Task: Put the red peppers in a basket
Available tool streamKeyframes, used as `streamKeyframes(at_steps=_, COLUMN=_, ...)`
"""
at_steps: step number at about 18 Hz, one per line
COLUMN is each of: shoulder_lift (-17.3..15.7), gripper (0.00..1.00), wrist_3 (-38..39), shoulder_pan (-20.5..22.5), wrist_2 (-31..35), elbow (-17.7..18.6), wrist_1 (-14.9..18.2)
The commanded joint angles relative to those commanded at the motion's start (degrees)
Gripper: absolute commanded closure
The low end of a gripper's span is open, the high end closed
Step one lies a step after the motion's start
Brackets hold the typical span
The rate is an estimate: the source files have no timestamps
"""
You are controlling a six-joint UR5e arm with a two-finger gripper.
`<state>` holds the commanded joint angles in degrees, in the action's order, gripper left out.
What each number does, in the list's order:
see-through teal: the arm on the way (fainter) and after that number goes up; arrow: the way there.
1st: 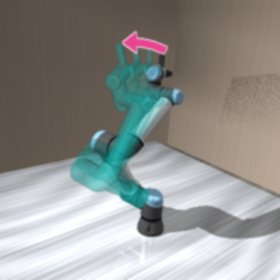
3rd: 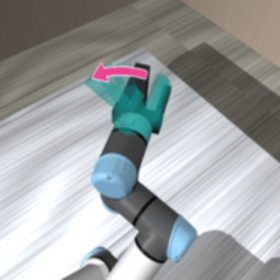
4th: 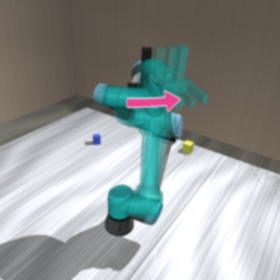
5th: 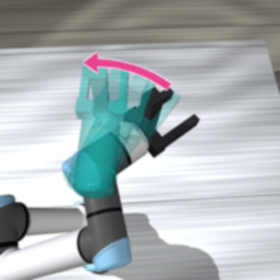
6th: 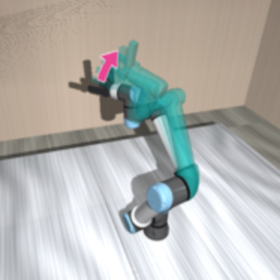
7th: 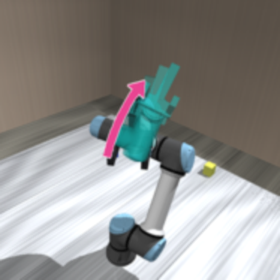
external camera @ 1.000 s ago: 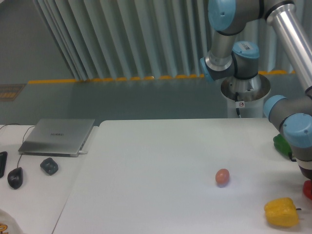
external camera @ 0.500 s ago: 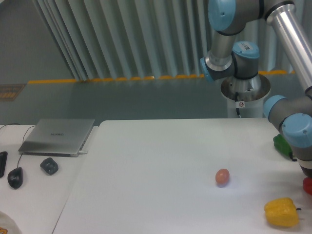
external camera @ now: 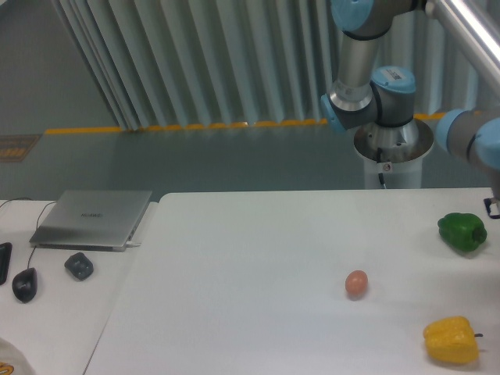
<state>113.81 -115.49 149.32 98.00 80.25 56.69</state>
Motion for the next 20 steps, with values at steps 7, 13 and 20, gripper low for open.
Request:
streamKeyframes(at_steps=7, shoulder_lift=6.58, gripper=0.55, wrist_3=0.53, shoulder_pan=8.69, wrist_2=-6.05, elbow=-3.08, wrist_1=-6.05)
streamKeyframes(at_steps=13, shoulder_lift=9.76, gripper=0.55, wrist_3=0.79, shoulder_pan=11.26, wrist_2=-7.83, elbow=-3.96, wrist_1=-6.24)
streamKeyframes(at_steps=20, shoulder_lift=10.99, gripper=0.44, wrist_3=3.07, shoulder_pan=10.47, wrist_2=-7.92, elbow=-3.87, wrist_1=-6.24)
